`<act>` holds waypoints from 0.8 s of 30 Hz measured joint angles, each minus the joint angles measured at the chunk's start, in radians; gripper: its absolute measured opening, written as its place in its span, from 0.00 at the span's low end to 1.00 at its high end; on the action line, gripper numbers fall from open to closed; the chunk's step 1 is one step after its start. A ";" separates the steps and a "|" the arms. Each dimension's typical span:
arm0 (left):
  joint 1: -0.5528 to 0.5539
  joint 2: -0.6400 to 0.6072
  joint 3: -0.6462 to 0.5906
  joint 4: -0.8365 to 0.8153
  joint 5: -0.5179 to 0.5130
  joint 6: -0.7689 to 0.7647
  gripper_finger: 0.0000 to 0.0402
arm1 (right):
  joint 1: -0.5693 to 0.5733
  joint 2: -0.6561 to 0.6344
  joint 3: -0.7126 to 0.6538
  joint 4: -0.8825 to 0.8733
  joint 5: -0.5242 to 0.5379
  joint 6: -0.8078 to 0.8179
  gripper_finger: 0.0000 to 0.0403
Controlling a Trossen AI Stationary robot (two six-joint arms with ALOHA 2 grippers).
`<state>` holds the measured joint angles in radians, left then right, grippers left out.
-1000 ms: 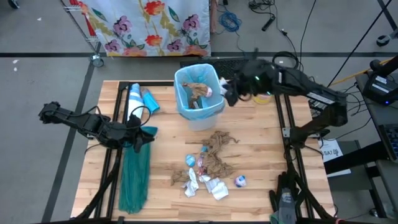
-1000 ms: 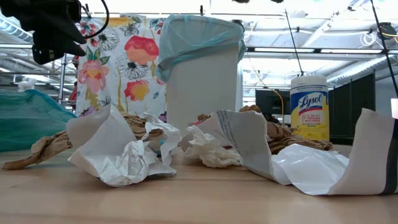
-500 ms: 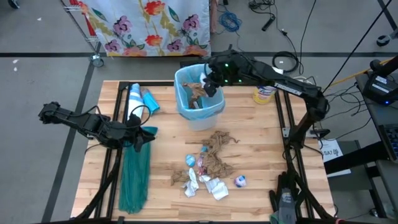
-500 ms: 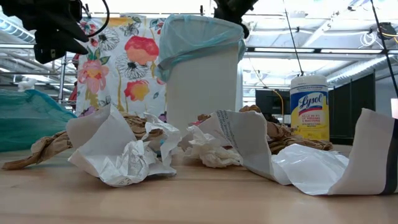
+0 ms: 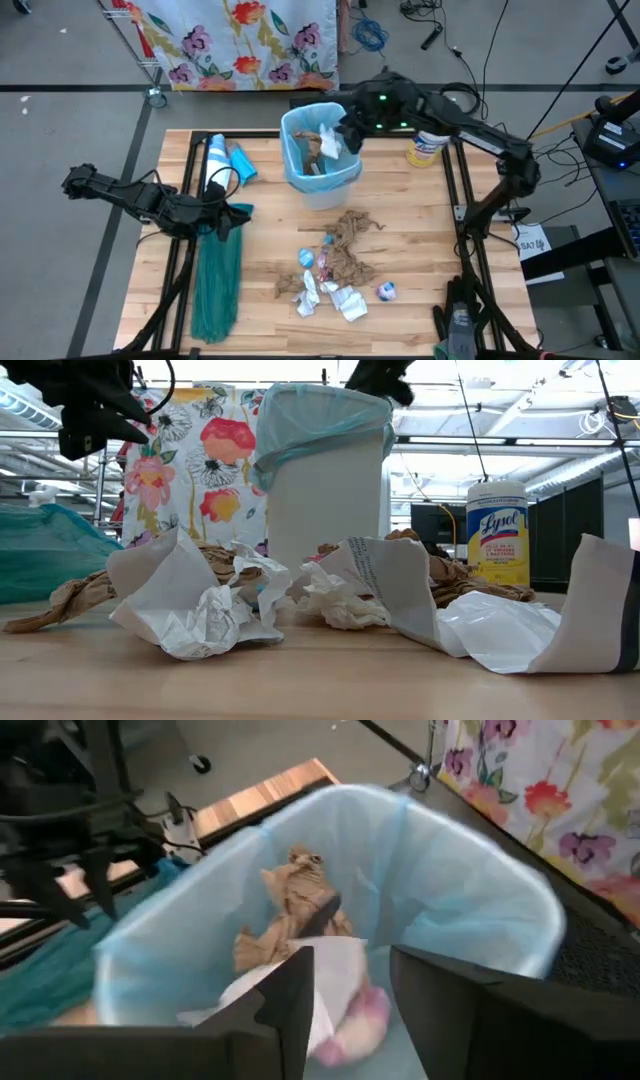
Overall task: Place trash/remove bag and relplace
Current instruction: Put the pink plastic into the trash bin
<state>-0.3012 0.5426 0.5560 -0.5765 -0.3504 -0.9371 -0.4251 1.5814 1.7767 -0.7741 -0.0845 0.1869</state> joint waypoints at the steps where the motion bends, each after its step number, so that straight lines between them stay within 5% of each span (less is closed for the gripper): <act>1: 0.000 0.000 0.000 0.000 0.000 0.000 0.31 | 0.001 -0.020 0.000 -0.014 0.000 0.003 0.32; 10: 0.000 0.000 0.000 0.000 0.000 0.010 0.31 | 0.089 -0.186 0.000 -0.237 0.036 0.214 0.30; 18: 0.000 0.000 0.000 -0.008 0.001 0.034 0.31 | 0.411 -0.232 0.000 -0.458 0.389 0.574 0.29; 24: 0.000 0.000 0.000 -0.008 0.103 0.038 0.31 | 0.647 -0.174 0.000 -0.601 0.530 0.927 0.29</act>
<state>-0.3012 0.5426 0.5560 -0.5849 -0.2472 -0.8989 0.2222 1.4075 1.7771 -1.3754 0.4458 1.1142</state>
